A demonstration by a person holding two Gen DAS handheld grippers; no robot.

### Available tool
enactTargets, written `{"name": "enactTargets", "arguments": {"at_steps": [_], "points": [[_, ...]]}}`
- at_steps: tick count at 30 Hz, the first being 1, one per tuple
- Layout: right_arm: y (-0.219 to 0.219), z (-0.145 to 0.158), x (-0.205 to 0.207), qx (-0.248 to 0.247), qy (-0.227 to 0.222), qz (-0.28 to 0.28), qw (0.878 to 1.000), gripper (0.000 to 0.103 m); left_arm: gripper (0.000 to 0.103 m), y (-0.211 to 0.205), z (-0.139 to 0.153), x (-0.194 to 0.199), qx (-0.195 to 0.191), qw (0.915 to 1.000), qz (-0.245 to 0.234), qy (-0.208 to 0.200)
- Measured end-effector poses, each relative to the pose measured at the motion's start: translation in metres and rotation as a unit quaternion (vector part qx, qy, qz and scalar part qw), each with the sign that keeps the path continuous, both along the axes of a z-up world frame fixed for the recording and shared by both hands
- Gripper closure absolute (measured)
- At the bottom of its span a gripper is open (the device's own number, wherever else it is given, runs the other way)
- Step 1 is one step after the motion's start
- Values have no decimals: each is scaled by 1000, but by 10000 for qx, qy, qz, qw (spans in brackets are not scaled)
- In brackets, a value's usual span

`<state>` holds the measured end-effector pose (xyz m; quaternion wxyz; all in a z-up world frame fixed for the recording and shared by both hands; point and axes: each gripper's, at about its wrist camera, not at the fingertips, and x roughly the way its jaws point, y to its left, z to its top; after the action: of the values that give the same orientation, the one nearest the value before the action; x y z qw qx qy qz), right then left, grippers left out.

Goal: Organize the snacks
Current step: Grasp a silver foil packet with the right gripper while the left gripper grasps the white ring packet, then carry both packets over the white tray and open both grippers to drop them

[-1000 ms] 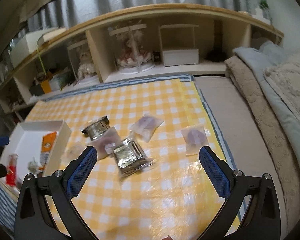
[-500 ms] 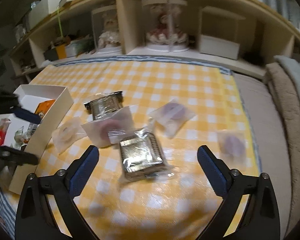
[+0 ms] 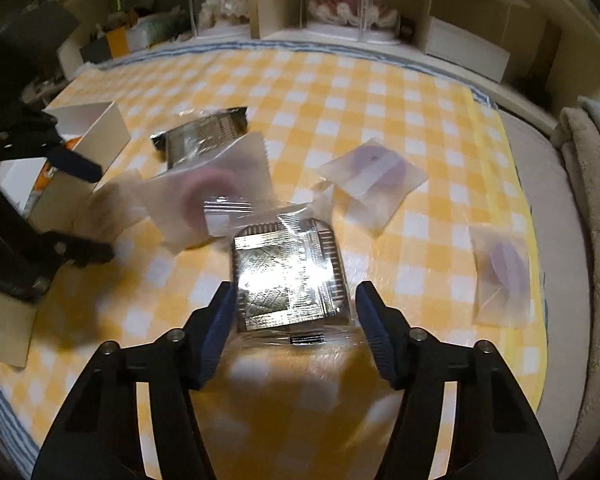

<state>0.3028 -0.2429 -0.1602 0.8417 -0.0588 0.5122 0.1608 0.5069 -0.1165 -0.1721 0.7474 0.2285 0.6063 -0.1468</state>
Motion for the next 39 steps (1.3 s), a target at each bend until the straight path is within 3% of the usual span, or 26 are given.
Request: {"name": "enactTargets", "arguments": {"at_steps": [2,4,9,14,25,34,39], "points": [[1,0,-4,-33,95,20,9999,45,43,-1,-2,4,-2,9999,173,-1],[2,-1,-8,-86,179,-2,9998,46,58,0,-5,5,-123,9993,299,165],[2,2,-14,-45,373,-315,9988,48,60,-6,-13,0,-154,9996,235,-30],[-2,9,-19,155,427,-681,9966,49,60,-6,4,-18,-571,9970,251,-451],[-13,59,-35,387,-124,-1129,9928,50,60,10,66,-60,-1418,9812,417,-1241],[-8,120,-57,683,-855,-1190,9868,49,60,66,136,-122,-1893,9614,643,-1892],[11,146,-70,813,-1190,-1007,9844,49,60,95,159,-152,-2132,9510,820,-2086]]}}
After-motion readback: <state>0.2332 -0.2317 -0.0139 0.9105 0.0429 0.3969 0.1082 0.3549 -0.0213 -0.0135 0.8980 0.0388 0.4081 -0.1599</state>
